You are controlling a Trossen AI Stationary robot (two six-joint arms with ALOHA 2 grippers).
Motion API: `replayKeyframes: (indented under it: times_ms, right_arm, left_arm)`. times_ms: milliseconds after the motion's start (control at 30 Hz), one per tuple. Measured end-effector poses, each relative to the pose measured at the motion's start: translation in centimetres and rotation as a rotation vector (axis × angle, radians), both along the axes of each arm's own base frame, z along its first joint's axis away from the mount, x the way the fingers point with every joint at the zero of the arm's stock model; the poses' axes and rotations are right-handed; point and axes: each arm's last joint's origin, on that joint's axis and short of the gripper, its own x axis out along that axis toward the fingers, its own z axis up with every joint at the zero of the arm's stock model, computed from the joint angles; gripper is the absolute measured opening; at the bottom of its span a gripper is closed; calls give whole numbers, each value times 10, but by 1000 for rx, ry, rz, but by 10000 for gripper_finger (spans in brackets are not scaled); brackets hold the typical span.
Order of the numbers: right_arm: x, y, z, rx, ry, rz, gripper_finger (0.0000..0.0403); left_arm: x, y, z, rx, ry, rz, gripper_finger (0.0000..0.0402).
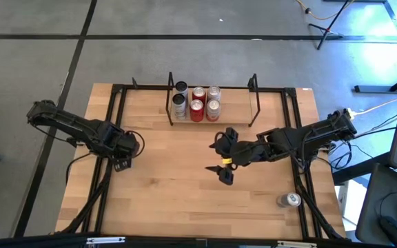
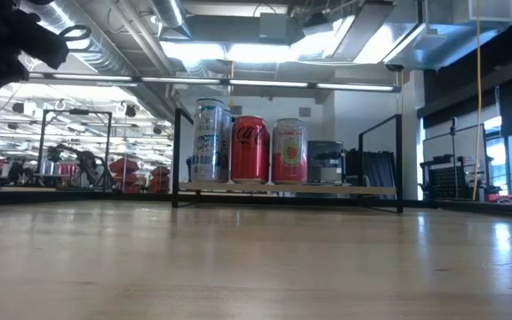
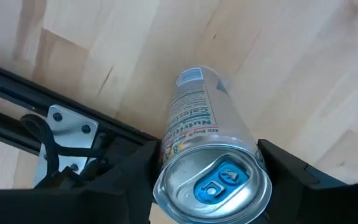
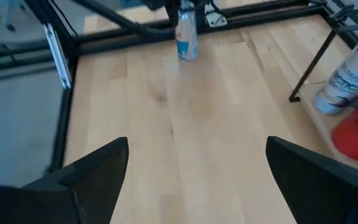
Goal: Place canned beverage on shelf
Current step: Put the left blue soda can on the shelf
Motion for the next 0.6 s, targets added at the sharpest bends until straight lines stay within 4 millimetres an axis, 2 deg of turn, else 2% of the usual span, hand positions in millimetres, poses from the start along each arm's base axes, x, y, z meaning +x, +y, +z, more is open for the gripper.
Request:
replayKeyframes:
  times_ms: [167, 367, 467, 600]
  right_arm:
    - [4, 1, 2, 25, -38, -12, 364]
    - [11, 3, -9, -12, -5, -14, 361]
    - [19, 6, -19, -26, 21, -8, 342]
    - [33, 11, -32, -48, 24, 10, 288]
  left_arm:
    - [5, -2, 12, -27, -53, 12, 201]
    - [17, -8, 54, -47, -221, 24, 201]
    - [28, -15, 73, -56, -296, -5, 201]
    - [49, -30, 97, -51, -381, -88, 201]
